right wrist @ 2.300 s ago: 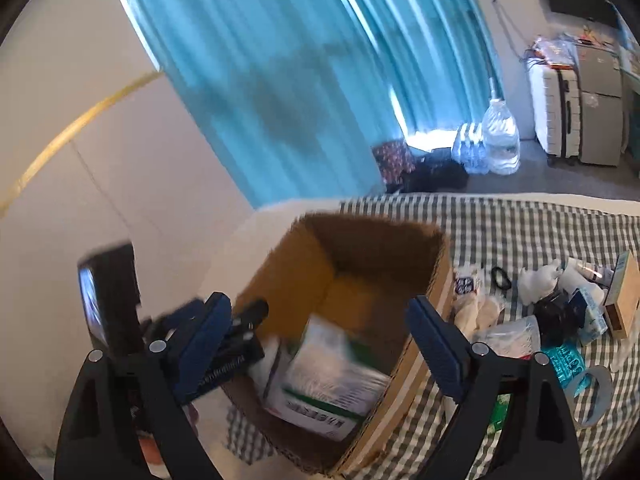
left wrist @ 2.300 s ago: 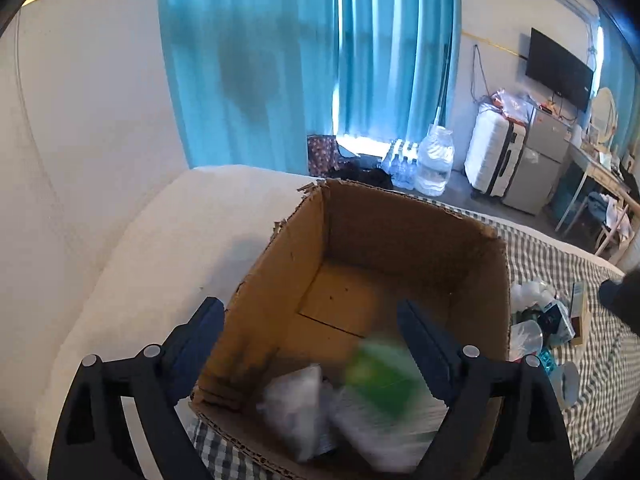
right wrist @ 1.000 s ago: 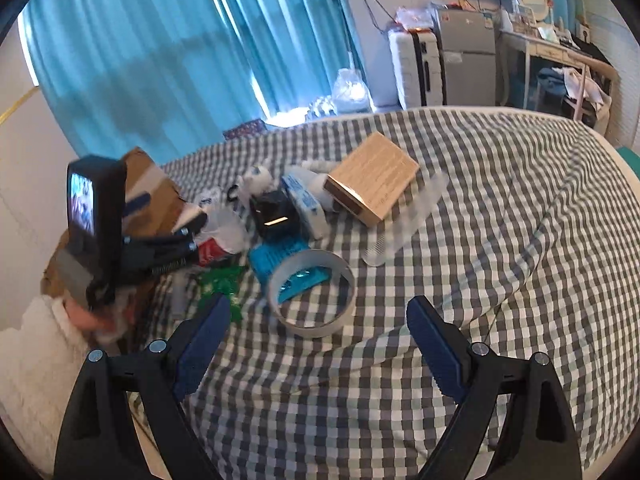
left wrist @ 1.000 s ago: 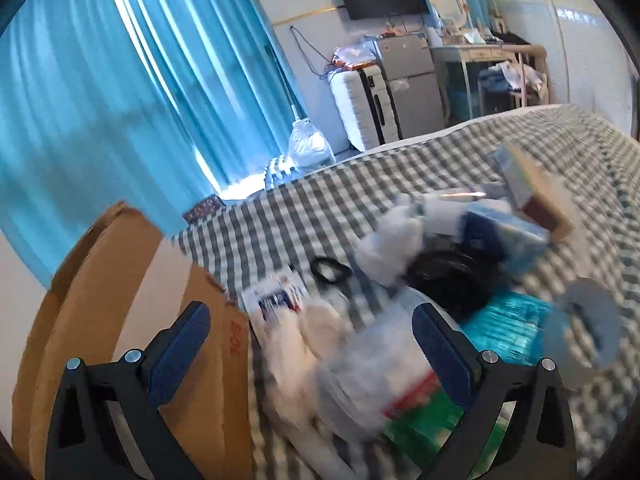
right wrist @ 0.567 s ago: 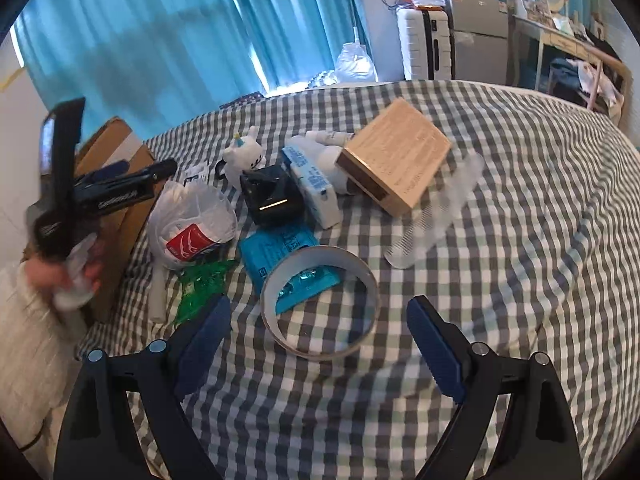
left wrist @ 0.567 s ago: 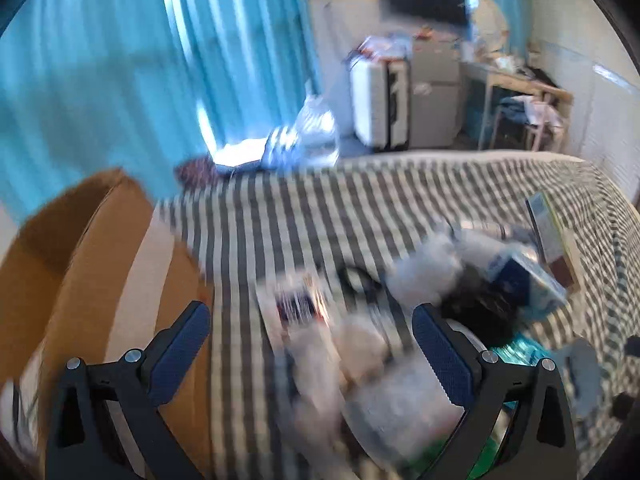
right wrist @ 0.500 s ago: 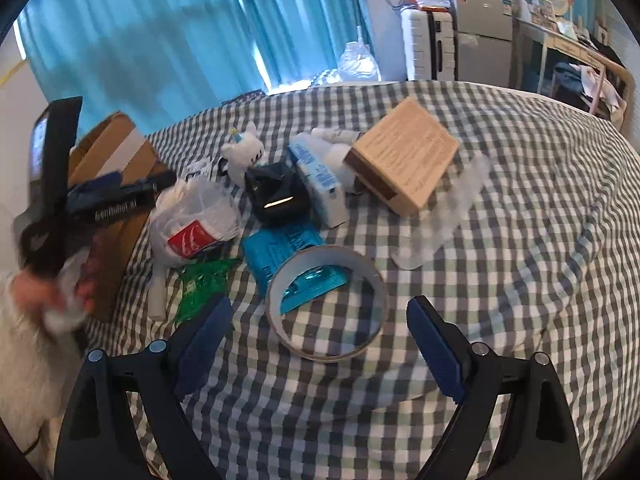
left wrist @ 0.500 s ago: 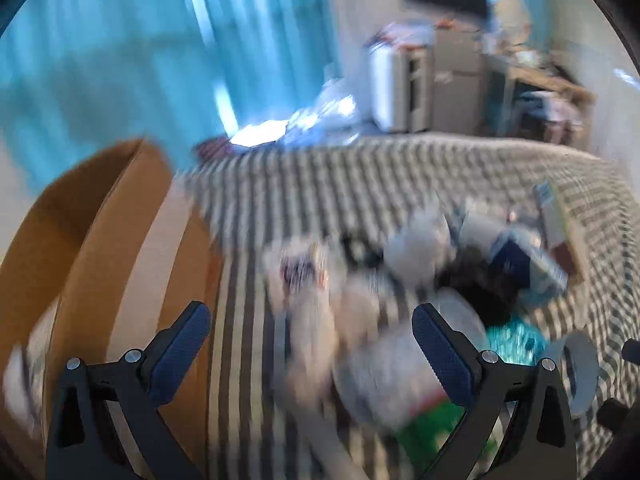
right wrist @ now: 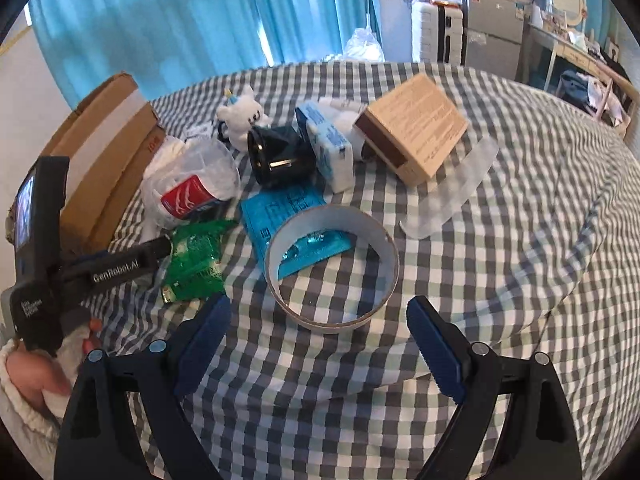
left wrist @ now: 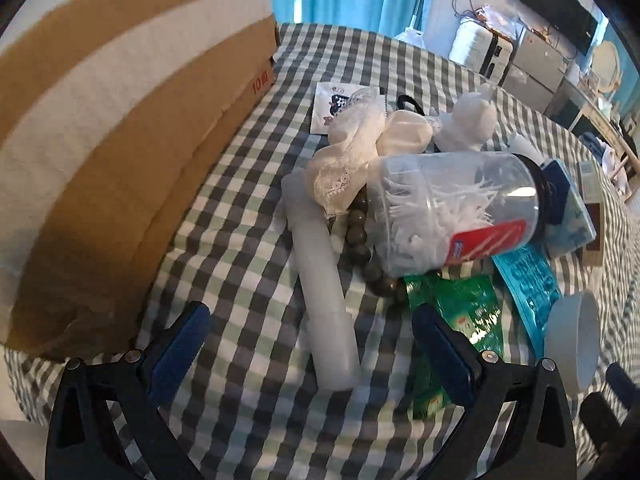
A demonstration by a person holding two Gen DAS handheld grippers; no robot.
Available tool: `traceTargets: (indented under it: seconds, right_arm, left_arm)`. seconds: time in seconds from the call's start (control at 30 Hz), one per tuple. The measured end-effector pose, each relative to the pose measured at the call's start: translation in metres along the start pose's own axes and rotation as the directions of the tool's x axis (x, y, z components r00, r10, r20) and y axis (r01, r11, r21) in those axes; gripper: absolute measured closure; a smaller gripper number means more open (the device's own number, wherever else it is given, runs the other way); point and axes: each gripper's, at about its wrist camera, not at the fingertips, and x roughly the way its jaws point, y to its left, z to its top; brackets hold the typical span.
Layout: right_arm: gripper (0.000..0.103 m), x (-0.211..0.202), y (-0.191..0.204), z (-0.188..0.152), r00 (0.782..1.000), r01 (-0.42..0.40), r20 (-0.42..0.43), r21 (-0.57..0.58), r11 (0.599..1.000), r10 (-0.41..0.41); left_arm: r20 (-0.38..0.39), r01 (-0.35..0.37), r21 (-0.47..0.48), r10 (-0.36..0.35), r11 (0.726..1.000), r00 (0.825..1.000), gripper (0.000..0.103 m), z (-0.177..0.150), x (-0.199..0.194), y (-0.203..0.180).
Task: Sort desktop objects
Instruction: 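Grasp the tape roll with the right tool while the left tool grasps the white tube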
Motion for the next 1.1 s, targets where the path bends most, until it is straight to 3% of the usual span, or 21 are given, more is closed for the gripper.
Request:
traceTargets:
  seconds: [0.13, 0.23, 0.47, 0.6, 0.7, 0.8, 0.87, 0.97, 1.1]
  right_arm:
    - [0.013, 0.013, -0.001, 0.003, 1.0, 0.016, -0.021, 0.001, 1.0, -0.016]
    - [0.013, 0.026, -0.003, 0.007, 0.999, 0.033, -0.023, 0.01, 0.999, -0.033]
    - [0.013, 0.051, 0.001, 0.013, 0.998, 0.034, -0.057, -0.015, 0.999, -0.035]
    - [0.02, 0.055, 0.004, 0.015, 0.997, 0.041, -0.057, -0.024, 0.999, -0.042]
    - [0.021, 0.053, 0.005, 0.014, 0.998, 0.035, -0.054, -0.02, 0.999, -0.036]
    - [0.021, 0.051, 0.006, 0.013, 0.998, 0.024, -0.056, -0.011, 1.0, -0.025]
    - [0.021, 0.049, 0.007, 0.012, 0.998, 0.028, -0.052, -0.013, 1.0, -0.029]
    - [0.021, 0.043, 0.009, 0.011, 0.999, 0.018, -0.037, -0.013, 1.0, -0.018]
    - [0.021, 0.03, 0.011, 0.01, 1.0, 0.01, -0.01, -0.018, 1.0, -0.01]
  left_arm:
    - [-0.001, -0.016, -0.021, 0.016, 1.0, 1.0, 0.0, 0.005, 0.007, 0.008]
    - [-0.035, 0.031, -0.072, -0.033, 0.997, 0.999, 0.0, 0.01, 0.017, 0.017]
    - [0.012, 0.047, -0.057, -0.046, 0.997, 0.999, 0.0, 0.006, 0.015, 0.019]
    - [0.013, 0.062, -0.045, -0.061, 0.997, 0.998, 0.0, 0.005, 0.011, 0.022]
    - [0.013, 0.075, -0.035, -0.075, 0.997, 0.997, 0.006, 0.001, 0.005, 0.025]
    - [0.024, 0.083, 0.027, -0.083, 0.996, 0.996, 0.026, -0.001, -0.002, 0.017]
    - [0.023, 0.122, 0.077, -0.124, 0.99, 0.992, 0.061, -0.006, -0.008, 0.013]
    - [0.013, 0.119, 0.148, -0.123, 0.982, 0.992, 0.081, -0.011, -0.013, 0.009]
    - [-0.006, 0.162, 0.102, -0.162, 0.981, 0.987, 0.086, -0.014, -0.02, 0.023]
